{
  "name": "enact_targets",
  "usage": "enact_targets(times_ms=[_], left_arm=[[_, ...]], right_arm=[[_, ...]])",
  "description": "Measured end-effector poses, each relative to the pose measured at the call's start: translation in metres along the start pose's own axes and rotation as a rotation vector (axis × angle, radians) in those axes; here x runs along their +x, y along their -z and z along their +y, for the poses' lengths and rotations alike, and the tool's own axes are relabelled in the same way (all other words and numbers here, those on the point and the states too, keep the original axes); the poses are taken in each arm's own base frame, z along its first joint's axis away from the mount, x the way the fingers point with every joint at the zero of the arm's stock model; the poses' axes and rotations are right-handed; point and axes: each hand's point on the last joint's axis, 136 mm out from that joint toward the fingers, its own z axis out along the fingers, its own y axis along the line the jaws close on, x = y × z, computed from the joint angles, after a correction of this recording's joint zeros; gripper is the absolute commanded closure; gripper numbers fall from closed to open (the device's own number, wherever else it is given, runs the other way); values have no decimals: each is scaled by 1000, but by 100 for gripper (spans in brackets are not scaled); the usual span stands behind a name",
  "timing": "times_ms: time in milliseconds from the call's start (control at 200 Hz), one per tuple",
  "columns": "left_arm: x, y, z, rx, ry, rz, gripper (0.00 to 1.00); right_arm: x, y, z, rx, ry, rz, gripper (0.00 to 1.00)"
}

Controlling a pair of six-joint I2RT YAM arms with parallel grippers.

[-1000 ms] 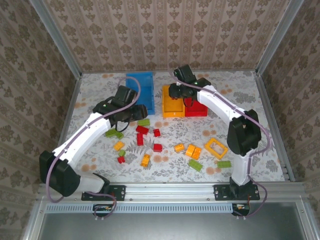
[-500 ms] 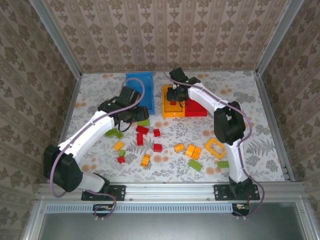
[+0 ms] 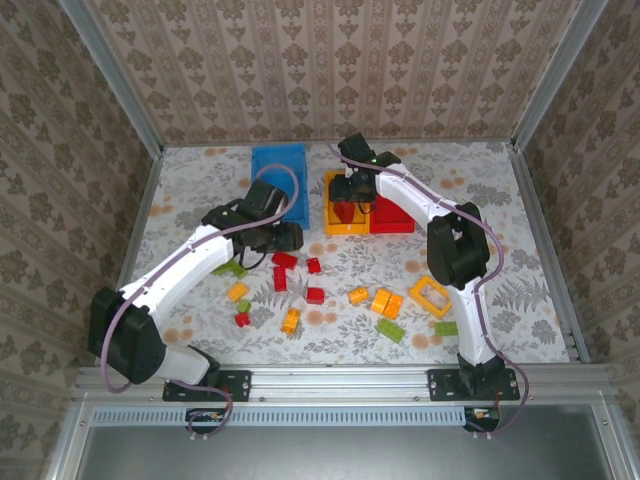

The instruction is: Sort the legos into containers by color

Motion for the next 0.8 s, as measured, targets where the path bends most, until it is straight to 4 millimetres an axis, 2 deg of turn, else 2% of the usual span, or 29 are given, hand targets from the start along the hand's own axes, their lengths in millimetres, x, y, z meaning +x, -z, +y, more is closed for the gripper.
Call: enact_targets(times_ms=[100, 205, 310, 410, 465, 560, 685, 750, 800], left_arm=[[4, -5, -8, 16, -31, 20, 45], [6, -10, -18, 35, -65, 37, 44], [3, -12, -41, 83, -121, 41, 43], [4, -14, -77, 160, -207, 47, 42], [8, -18, -101, 203, -271, 62, 42], [21, -32, -145, 268, -390, 97, 41], [47, -60, -193, 313, -522, 160, 40], [63, -77, -209, 321, -574, 193, 40], [73, -89, -219, 324, -605, 214, 40]], right_arm=[[-5, 12, 3, -4, 6, -10, 40], [-16, 39, 5, -5, 21, -52, 41], [-32, 83, 6, -6, 26, -134, 44], [-34, 135, -6, 1, 8, -216, 46], [-27, 160, -24, 22, -24, -253, 46], [-3, 195, -79, 95, -141, -294, 45], [51, 223, -156, 229, -328, -300, 41], [79, 239, -177, 276, -394, -307, 40], [95, 252, -183, 291, -421, -330, 39]])
